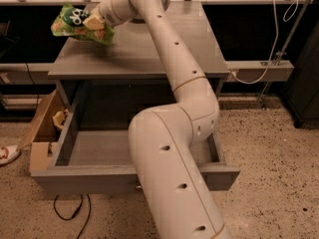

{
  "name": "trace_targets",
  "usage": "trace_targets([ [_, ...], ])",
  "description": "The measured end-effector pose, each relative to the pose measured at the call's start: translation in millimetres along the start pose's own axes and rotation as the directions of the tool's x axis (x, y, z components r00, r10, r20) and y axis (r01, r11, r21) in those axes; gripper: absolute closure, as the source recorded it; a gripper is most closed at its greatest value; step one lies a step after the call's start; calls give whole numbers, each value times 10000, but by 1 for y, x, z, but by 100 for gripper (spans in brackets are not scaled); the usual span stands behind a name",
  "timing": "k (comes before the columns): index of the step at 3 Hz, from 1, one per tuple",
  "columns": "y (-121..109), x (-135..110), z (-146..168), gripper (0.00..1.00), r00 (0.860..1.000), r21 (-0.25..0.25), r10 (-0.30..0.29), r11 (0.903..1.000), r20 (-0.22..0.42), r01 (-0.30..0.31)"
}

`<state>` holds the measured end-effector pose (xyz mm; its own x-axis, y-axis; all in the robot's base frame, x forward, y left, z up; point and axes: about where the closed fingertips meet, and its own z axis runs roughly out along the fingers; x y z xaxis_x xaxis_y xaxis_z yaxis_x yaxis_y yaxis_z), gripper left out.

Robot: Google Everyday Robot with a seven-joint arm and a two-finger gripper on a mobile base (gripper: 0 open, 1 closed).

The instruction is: Place green rice chip bag into top drawer

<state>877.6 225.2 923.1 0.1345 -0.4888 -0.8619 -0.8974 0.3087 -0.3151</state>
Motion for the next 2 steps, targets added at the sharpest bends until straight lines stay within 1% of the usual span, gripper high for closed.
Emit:
trace_targets([
  [1,-12,-24,-50,100,9951,96,-473,9989,862,467],
  [2,-4,-36,-104,100,9931,-245,-1109,9934,392,1119],
])
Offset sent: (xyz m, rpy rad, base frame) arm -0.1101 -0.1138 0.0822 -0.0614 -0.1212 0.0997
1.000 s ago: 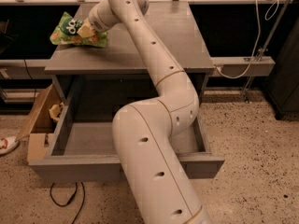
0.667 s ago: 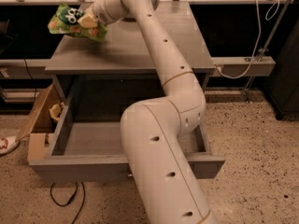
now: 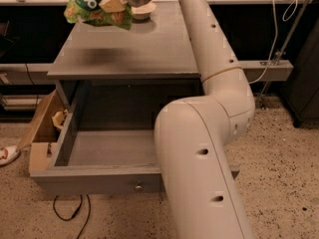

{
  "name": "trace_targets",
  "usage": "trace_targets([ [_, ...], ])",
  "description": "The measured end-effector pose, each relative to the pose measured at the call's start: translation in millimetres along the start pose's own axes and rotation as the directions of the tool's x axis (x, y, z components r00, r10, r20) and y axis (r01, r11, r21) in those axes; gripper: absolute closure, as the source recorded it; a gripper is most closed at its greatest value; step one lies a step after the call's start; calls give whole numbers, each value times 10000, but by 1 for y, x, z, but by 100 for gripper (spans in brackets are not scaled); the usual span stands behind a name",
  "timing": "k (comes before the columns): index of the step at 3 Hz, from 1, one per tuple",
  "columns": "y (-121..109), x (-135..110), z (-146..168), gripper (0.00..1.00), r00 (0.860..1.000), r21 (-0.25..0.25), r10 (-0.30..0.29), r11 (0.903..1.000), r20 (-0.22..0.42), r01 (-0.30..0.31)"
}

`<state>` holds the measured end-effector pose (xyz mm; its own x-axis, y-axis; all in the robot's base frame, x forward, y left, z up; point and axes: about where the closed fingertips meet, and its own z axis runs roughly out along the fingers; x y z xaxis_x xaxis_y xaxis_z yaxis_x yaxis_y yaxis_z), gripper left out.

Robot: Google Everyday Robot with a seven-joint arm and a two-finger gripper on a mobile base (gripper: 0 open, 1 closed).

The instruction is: Place green rice chip bag into top drawer

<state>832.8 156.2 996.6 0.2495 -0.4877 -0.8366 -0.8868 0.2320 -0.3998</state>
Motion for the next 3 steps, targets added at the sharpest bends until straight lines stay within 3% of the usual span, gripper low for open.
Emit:
trace_targets([
  [1,19,8,-13,100,9865,-390,-316,9989,-1608,257],
  [2,41,15,-17,100,9511,-594,-530,9976,-3044,366],
  [3,72,37,-12,100,9251,-895,-302,9960,-3785,-41],
])
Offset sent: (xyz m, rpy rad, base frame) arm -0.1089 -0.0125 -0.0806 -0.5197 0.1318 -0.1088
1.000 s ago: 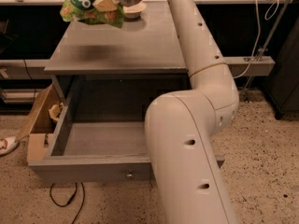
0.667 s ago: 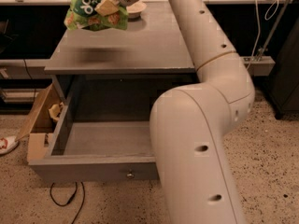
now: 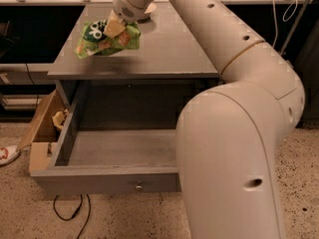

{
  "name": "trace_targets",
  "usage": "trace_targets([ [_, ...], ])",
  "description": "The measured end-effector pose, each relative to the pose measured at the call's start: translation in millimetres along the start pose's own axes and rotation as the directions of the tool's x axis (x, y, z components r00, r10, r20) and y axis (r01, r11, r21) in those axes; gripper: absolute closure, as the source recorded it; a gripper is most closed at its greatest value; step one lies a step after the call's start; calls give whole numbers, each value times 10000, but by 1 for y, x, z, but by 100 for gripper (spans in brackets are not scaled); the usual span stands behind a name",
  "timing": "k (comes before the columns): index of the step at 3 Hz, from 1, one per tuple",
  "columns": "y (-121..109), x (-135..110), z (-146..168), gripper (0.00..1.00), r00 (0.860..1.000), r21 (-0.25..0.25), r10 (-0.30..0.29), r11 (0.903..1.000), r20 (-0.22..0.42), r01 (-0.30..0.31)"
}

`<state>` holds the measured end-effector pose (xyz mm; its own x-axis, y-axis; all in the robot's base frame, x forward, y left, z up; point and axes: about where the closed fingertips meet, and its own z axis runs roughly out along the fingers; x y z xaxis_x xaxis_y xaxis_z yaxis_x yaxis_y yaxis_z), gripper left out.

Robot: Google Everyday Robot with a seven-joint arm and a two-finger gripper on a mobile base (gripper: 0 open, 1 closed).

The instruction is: Place green rice chip bag into top drawer

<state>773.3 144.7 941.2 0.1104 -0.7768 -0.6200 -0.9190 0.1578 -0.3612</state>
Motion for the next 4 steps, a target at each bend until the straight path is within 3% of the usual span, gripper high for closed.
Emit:
trace_targets([
  [1,22,20,-1,100,9966,102,811,9966,116,-812],
  [2,40,36,20,100,9956,-162,934,9955,-98,-935],
  [4,52,38,8,100,9951,-189,992,9949,-7,-992],
])
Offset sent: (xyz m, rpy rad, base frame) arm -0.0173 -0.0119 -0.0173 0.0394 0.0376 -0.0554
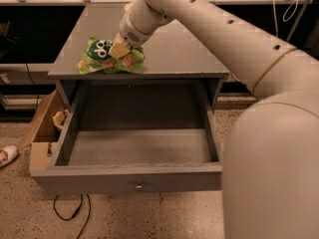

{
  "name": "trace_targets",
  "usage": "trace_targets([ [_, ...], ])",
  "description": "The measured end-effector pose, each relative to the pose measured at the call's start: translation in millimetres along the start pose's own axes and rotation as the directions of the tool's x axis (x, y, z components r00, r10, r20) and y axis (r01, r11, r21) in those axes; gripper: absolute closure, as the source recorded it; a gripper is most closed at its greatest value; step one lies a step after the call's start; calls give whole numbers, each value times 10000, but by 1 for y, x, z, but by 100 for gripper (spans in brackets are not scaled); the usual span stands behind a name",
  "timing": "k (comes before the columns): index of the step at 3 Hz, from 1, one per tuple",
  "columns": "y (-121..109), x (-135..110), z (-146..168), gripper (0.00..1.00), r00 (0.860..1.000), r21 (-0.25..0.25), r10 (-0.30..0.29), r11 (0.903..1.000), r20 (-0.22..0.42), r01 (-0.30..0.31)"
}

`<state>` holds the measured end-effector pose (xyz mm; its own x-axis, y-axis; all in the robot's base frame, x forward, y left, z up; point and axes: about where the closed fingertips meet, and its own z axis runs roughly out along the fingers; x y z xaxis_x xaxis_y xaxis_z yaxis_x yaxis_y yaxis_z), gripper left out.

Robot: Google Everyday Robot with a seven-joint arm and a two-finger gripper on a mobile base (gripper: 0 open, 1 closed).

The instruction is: Place green rice chip bag into top drawer

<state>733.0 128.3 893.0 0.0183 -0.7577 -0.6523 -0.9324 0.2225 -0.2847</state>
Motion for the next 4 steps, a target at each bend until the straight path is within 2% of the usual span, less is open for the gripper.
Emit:
trace_targets([
  [1,33,3,-51,100,9998,482,140,9987,153,-147],
  [2,78,12,-83,100,9997,529,245,9983,-53,-242],
  [3,123,35,-77,100,9953,176,780,9969,-574,-771],
  [4,165,70,-49,100,9804,-171,1741,9842,-920,-1764],
])
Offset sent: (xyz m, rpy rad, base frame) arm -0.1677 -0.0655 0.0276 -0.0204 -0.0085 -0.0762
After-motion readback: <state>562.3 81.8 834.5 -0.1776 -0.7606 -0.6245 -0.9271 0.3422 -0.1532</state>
